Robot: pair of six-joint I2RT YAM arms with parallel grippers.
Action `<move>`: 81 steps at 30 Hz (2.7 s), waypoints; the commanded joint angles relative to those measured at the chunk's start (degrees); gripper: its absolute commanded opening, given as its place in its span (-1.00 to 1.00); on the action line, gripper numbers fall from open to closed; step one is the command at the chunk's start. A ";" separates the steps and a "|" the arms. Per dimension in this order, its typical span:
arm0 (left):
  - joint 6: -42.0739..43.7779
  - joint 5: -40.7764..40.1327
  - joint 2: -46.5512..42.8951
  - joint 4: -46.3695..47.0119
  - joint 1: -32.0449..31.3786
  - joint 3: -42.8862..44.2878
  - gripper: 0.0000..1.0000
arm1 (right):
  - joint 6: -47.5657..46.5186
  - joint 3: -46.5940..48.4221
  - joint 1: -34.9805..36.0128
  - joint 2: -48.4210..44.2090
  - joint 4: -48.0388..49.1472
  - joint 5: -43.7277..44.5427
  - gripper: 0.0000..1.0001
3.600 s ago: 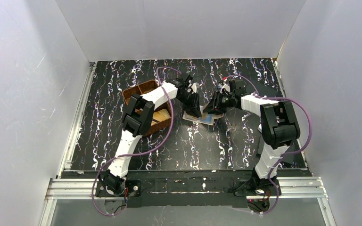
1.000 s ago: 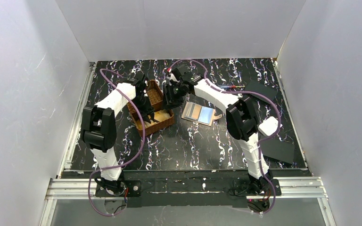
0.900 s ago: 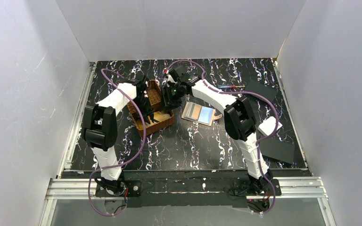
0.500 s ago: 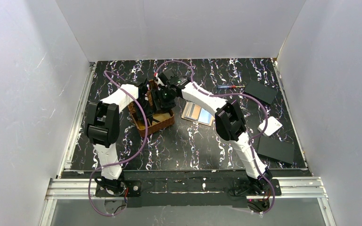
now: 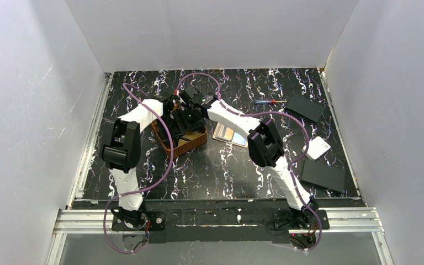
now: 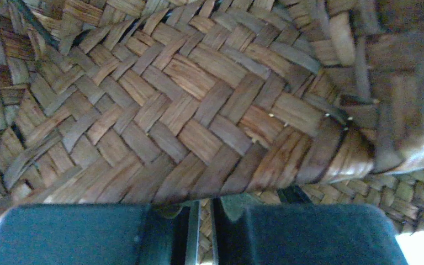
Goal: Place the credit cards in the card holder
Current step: Pick up the credit card from the storage box.
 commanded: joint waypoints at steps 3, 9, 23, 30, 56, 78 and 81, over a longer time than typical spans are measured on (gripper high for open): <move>-0.33 0.75 1.73 -0.75 0.19 -0.35 -0.84 | -3.28 -3.05 -0.58 5.16 -5.21 6.12 0.68; 0.49 3.14 -2.28 -5.32 0.27 3.90 -0.73 | -3.93 -5.52 0.36 2.90 -5.56 5.82 0.69; 0.27 0.95 -13.95 -10.24 0.46 3.05 -0.55 | -8.82 -2.76 1.47 4.48 -7.38 17.90 0.96; 0.43 -0.69 -20.47 -11.34 0.56 -3.36 -0.54 | -11.90 -13.07 3.54 2.46 -1.59 22.78 0.96; -1.19 0.44 -26.85 -10.38 1.08 -10.20 -0.53 | 3.43 -23.78 0.03 -7.23 16.83 -15.06 -0.01; -2.12 4.58 -22.19 -8.41 2.96 -10.91 -0.50 | -5.93 -18.19 3.07 -5.71 11.70 4.28 0.92; -2.20 4.38 -22.48 -8.82 3.21 -11.09 -0.50 | -5.43 -19.01 4.45 -5.56 13.45 5.60 0.93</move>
